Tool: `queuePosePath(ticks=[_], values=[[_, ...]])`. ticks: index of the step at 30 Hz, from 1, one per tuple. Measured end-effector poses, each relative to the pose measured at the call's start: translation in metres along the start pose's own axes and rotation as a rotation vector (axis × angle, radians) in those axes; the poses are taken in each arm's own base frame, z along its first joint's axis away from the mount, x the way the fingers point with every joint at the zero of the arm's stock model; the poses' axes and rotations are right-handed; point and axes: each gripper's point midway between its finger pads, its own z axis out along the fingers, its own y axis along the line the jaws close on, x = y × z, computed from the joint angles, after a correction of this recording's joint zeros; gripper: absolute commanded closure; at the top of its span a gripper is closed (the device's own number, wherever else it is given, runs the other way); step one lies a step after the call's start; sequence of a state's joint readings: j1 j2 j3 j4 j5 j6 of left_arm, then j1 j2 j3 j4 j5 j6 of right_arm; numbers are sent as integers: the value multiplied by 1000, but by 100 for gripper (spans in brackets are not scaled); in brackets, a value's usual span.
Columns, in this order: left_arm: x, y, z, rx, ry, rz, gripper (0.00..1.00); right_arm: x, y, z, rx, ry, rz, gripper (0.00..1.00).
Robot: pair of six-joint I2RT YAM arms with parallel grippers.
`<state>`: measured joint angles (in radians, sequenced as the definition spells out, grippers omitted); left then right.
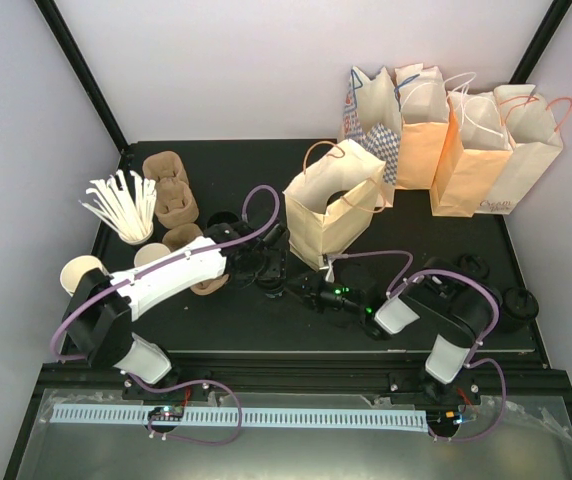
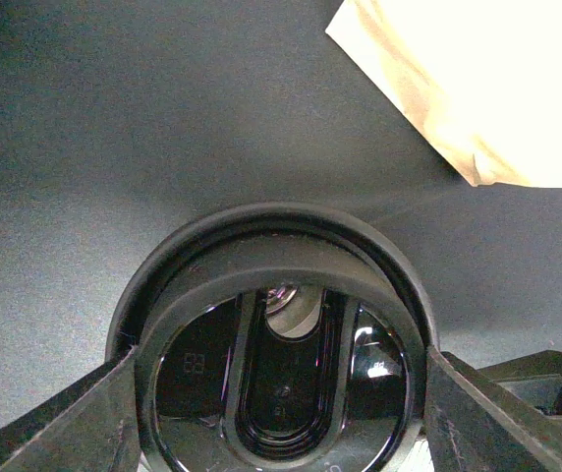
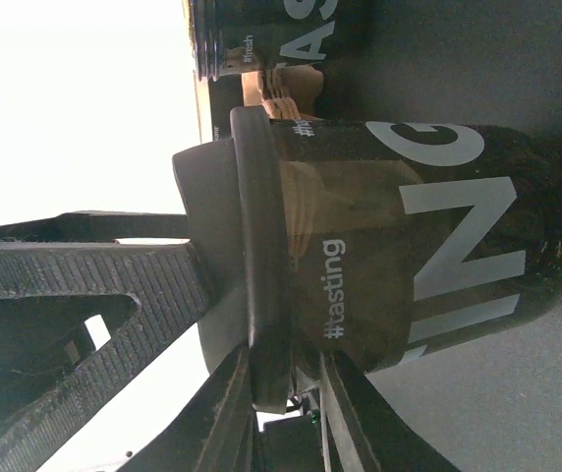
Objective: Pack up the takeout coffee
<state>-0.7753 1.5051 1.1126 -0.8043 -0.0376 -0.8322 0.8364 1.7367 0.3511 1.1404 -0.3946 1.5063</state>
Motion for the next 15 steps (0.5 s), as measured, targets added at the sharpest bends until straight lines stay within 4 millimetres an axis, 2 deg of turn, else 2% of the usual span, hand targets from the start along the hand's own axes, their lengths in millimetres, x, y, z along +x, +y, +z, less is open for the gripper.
queuePosePath(ticks=[7,15], values=[[1,-2,1,-5,-9,16,42,1,-4,-2,3,-5,7,80],[2,-1,3,-17,-11,21,42,0,1,1,14,-2,-17,88]])
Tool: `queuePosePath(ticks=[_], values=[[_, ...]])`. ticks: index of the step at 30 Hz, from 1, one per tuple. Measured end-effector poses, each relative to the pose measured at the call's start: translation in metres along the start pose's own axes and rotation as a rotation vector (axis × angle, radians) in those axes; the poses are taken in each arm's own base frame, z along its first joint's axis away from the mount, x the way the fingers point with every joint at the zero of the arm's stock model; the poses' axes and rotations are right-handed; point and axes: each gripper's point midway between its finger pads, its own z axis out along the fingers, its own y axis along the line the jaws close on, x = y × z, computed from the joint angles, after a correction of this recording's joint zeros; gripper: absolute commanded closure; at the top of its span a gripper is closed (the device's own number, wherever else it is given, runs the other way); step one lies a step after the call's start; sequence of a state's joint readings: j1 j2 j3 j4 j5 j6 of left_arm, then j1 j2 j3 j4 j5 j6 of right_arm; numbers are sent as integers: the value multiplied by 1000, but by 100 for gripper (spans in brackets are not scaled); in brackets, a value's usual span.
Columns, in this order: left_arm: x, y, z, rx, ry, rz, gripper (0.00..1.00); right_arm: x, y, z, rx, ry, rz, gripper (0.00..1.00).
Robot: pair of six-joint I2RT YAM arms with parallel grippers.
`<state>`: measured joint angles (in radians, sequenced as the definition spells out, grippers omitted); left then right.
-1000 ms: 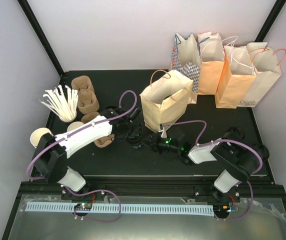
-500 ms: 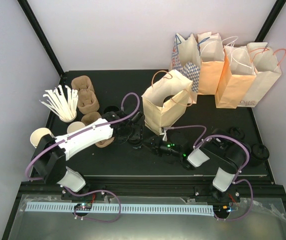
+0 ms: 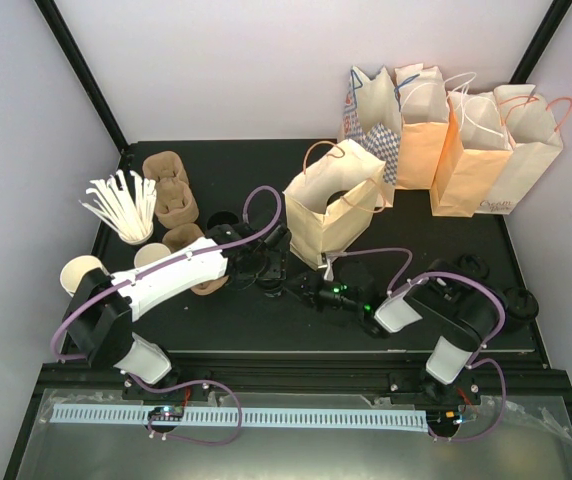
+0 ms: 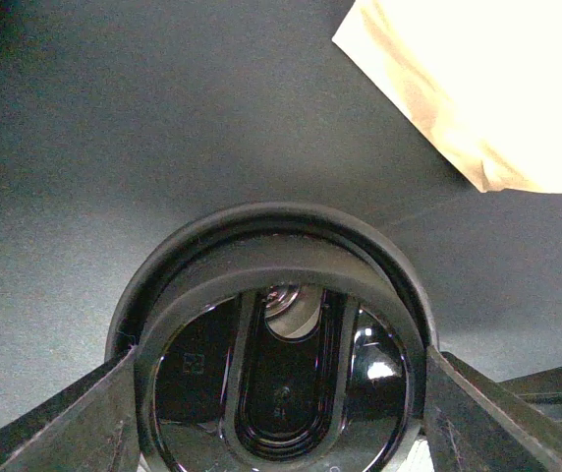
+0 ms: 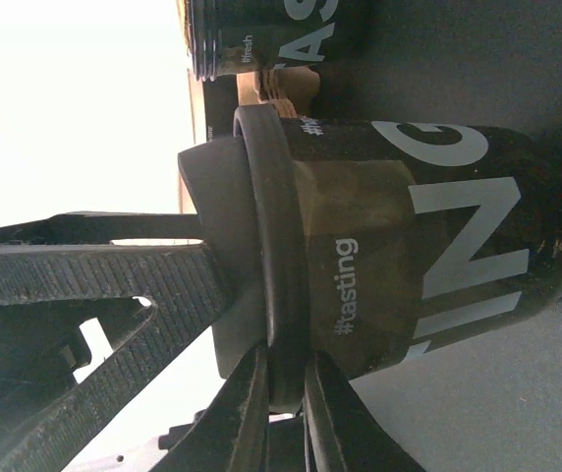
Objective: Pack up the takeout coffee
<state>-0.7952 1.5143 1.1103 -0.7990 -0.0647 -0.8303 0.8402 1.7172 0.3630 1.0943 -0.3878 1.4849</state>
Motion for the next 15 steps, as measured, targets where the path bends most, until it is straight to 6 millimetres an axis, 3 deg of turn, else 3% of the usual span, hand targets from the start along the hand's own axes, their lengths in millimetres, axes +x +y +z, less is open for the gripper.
queuePosePath(ticks=[15], values=[[-1,2,3,-20,-13,7,42,1,-9,3,-27,3,-3,83]])
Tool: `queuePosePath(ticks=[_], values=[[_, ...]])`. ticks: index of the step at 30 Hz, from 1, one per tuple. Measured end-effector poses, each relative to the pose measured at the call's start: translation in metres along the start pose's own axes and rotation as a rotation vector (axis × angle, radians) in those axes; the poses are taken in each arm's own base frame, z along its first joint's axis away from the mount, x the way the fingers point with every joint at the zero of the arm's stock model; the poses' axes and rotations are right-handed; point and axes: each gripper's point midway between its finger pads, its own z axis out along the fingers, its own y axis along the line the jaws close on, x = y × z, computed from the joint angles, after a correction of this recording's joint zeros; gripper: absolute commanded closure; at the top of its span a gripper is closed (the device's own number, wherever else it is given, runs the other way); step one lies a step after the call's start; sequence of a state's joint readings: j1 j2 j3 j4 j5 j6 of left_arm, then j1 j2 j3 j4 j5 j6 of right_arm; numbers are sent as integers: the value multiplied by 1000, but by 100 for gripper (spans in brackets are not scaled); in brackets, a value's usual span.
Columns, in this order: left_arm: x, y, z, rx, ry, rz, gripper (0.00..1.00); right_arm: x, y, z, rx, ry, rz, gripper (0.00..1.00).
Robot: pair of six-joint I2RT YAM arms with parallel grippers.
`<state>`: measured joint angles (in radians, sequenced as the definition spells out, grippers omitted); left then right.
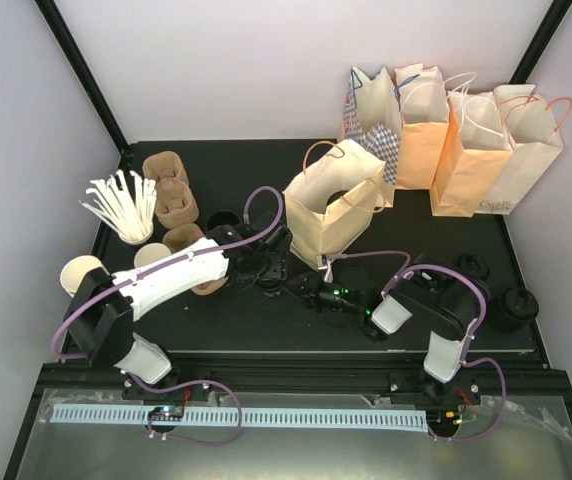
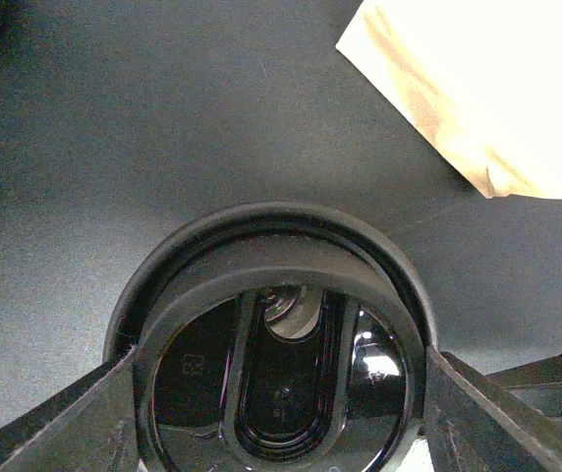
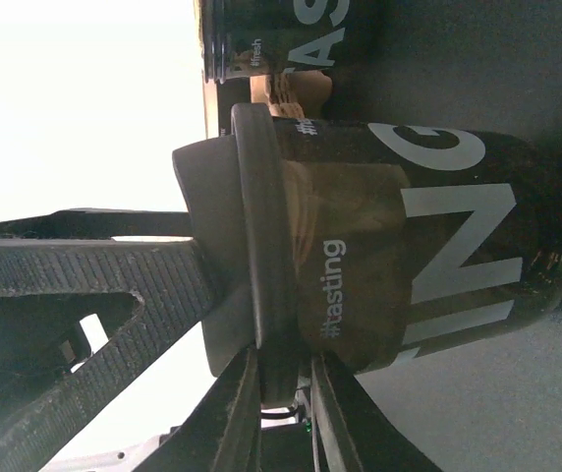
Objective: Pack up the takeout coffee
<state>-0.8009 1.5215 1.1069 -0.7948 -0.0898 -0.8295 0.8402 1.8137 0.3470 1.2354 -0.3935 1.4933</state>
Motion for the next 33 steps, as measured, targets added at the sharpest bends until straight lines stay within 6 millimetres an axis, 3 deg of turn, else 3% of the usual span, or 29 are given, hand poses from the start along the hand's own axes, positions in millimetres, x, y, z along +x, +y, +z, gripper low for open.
queuePosePath(ticks=[13,17,24,33], values=[[0,-5,1,1,2,21,42,-1,1,-4,12,-21,-38,76],[-5,-8,0,-3,0,29,42,-6,11,-6,127,-31,-98,66],[-6,-13,-1,0,14,64,42,-1,10,-40,348,-7,-208,60],[9,-12,-9,16,80,183,42,3,21,-88,426,-5,-323,54]])
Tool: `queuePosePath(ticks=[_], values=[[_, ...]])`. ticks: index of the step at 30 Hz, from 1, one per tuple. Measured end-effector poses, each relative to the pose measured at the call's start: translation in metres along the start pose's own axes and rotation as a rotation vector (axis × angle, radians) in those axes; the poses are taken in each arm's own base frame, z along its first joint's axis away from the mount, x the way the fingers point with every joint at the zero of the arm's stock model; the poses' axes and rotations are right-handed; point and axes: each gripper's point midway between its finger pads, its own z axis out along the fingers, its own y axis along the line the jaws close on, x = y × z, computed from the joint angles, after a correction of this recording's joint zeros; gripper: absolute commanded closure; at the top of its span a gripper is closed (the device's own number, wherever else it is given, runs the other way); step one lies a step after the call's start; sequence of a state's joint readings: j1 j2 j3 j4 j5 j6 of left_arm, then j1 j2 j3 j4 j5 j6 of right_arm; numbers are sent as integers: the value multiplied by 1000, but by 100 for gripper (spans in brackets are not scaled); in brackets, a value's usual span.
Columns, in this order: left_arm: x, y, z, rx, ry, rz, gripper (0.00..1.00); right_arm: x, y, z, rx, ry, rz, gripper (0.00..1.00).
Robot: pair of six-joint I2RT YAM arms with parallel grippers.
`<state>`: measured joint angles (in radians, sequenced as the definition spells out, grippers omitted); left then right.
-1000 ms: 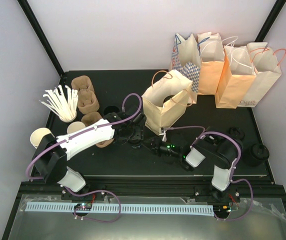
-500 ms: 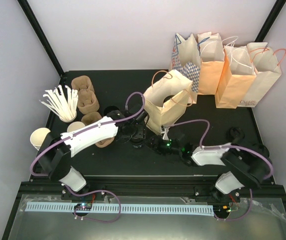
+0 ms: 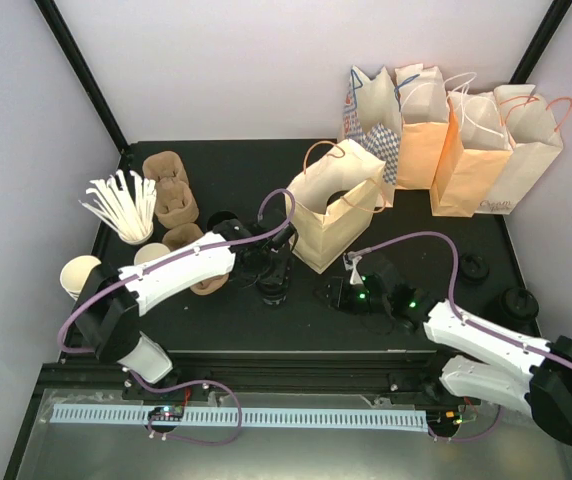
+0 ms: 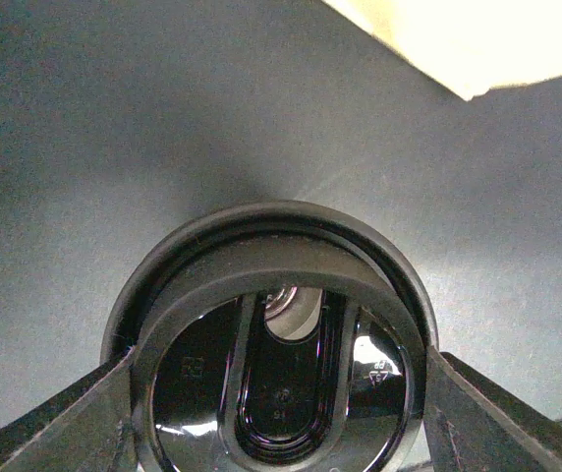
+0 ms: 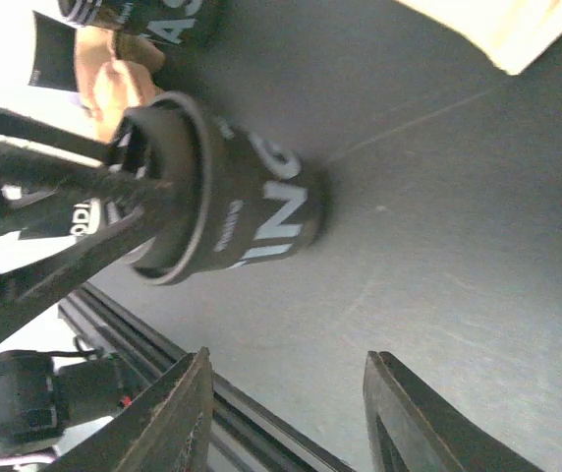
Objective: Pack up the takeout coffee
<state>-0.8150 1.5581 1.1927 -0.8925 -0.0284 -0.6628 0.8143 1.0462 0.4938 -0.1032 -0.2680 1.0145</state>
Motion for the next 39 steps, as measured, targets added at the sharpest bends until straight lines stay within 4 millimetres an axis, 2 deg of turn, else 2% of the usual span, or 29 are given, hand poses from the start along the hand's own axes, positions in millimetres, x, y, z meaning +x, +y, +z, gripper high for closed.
queuePosePath(ticks=[4,9,11,14,20,22,26,29,31,33,36,39], values=[[13,1,-10,-5,47,67,42,-3,-10,-15,75,-9,-41,51],[10,-5,-41,-3,47,136,42,-16,-1,-33,122,-31,-117,50],[3,-7,-65,-1,25,152,42,-22,8,-41,134,-40,-151,50],[-13,-14,-111,21,-44,162,42,-34,22,-55,148,-62,-199,49],[-41,-31,-219,173,-276,176,42,-68,65,-94,161,-162,-290,49],[-44,-35,-246,237,-352,186,42,-84,84,-111,158,-210,-325,49],[-51,-44,-282,342,-477,202,42,-115,117,-141,180,-294,-380,50],[-63,-56,-295,394,-548,211,41,-148,135,-165,229,-363,-384,50],[-73,-63,-300,416,-587,218,42,-175,137,-181,275,-409,-359,48],[-83,-70,-303,432,-623,222,42,-204,127,-196,331,-450,-315,46],[-96,-76,-304,442,-662,227,42,-238,107,-207,410,-461,-249,41],[-107,-79,-304,444,-689,227,42,-267,92,-199,464,-430,-221,36]])
